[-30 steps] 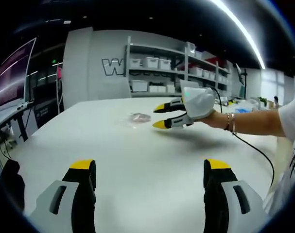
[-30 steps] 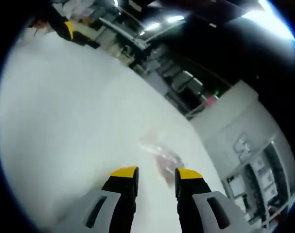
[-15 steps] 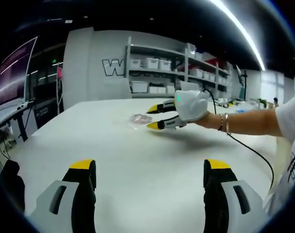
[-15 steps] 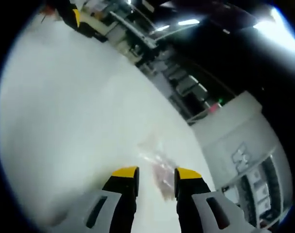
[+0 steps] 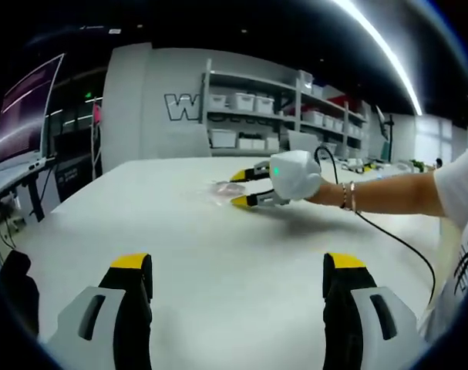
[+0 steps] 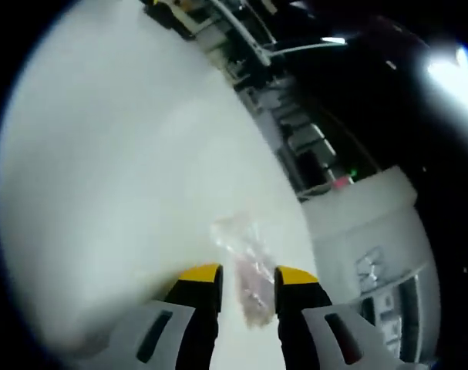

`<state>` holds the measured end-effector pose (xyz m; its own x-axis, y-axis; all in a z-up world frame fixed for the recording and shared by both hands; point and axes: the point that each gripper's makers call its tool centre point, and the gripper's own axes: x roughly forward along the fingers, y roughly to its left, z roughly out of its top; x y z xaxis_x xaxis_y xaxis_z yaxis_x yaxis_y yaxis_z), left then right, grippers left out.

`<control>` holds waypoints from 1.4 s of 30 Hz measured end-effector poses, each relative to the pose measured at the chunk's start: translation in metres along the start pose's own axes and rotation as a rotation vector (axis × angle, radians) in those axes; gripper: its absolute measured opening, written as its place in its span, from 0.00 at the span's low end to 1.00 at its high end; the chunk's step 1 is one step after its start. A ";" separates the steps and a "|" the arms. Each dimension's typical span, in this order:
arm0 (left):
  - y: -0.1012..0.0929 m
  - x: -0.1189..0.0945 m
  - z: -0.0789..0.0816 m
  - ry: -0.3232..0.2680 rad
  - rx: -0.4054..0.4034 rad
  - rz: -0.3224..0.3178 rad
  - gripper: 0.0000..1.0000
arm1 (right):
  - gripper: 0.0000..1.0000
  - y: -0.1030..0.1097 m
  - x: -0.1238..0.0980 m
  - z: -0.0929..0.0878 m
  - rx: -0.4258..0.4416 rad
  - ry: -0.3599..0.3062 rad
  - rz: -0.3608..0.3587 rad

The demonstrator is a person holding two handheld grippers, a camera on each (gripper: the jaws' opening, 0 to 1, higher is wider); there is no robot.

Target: Open the resealable bag by pulling the two sides of the seal apart until the entire bag opening is separated and visibly accessible.

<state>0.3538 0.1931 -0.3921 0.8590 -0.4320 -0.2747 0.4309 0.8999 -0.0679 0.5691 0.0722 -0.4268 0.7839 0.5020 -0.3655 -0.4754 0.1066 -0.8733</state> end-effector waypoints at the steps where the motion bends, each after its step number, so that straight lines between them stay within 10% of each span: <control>1: 0.001 -0.001 0.000 -0.001 -0.001 0.002 0.90 | 0.23 0.000 0.001 0.001 -0.002 -0.004 0.003; 20: 0.014 -0.005 0.000 -0.021 -0.027 0.016 0.90 | 0.03 0.005 0.027 0.015 -0.194 0.004 -0.022; 28: 0.014 -0.005 0.002 -0.025 -0.033 0.012 0.90 | 0.00 0.003 0.031 0.013 -0.103 0.035 -0.005; 42: -0.010 -0.014 0.005 -0.049 -0.012 -0.022 0.86 | 0.00 -0.049 -0.027 -0.005 0.269 -0.066 -0.142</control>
<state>0.3385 0.1901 -0.3830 0.8619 -0.4541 -0.2259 0.4469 0.8905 -0.0852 0.5729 0.0490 -0.3758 0.8267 0.5194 -0.2161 -0.4583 0.3991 -0.7942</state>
